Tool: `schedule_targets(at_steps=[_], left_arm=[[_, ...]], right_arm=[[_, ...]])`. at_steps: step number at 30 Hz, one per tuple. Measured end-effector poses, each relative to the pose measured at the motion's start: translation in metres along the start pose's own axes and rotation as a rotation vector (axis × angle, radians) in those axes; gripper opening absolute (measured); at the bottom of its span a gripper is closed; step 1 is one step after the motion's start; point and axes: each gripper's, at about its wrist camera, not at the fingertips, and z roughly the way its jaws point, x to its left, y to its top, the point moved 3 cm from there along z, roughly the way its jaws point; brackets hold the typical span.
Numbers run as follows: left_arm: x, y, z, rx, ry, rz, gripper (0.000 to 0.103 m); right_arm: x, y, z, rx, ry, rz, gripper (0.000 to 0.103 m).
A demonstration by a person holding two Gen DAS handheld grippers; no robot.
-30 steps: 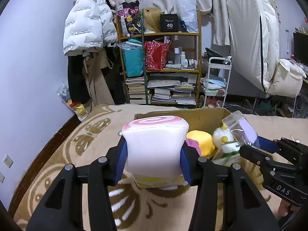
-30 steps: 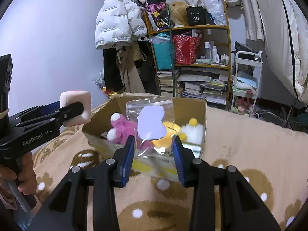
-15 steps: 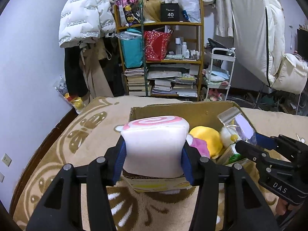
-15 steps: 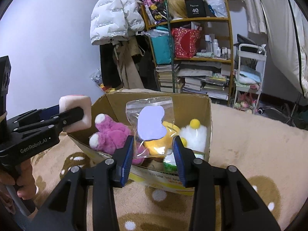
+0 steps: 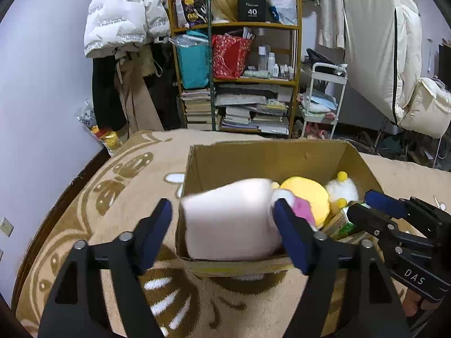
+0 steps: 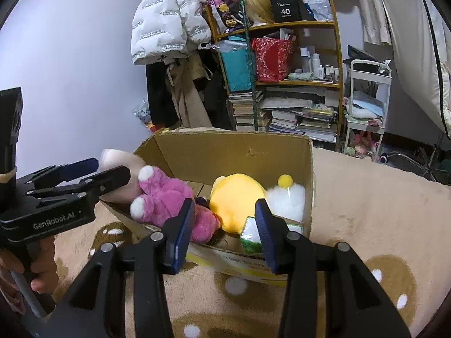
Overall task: Organize soft objects
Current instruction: 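Lower the foam block and bag into the box and open both tools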
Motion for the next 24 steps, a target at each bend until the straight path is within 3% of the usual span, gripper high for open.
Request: schedule_targets(at_steps=[4, 11, 15, 19, 24], left_arm=[[0.004, 0.003, -0.008, -0.034, 0.013, -0.016, 0.087], [0.015, -0.002, -0.022, -0.026, 0.055, -0.045, 0.087], [0.023, -0.005, -0.041, -0.050, 0.089, -0.036, 0.100], [0.029, -0.010, -0.066, -0.085, 0.109, -0.041, 0.101], [0.037, -0.022, -0.098, -0.113, 0.137, -0.080, 0.102]], right_arm=[[-0.002, 0.002, -0.006, -0.015, -0.005, 0.012, 0.052], [-0.006, 0.004, -0.021, -0.036, -0.004, 0.037, 0.063], [-0.002, 0.006, -0.033, -0.053, -0.006, 0.025, 0.064], [0.004, 0.004, -0.052, -0.075, -0.026, 0.004, 0.083], [0.013, 0.002, -0.075, -0.092, -0.043, -0.024, 0.094]])
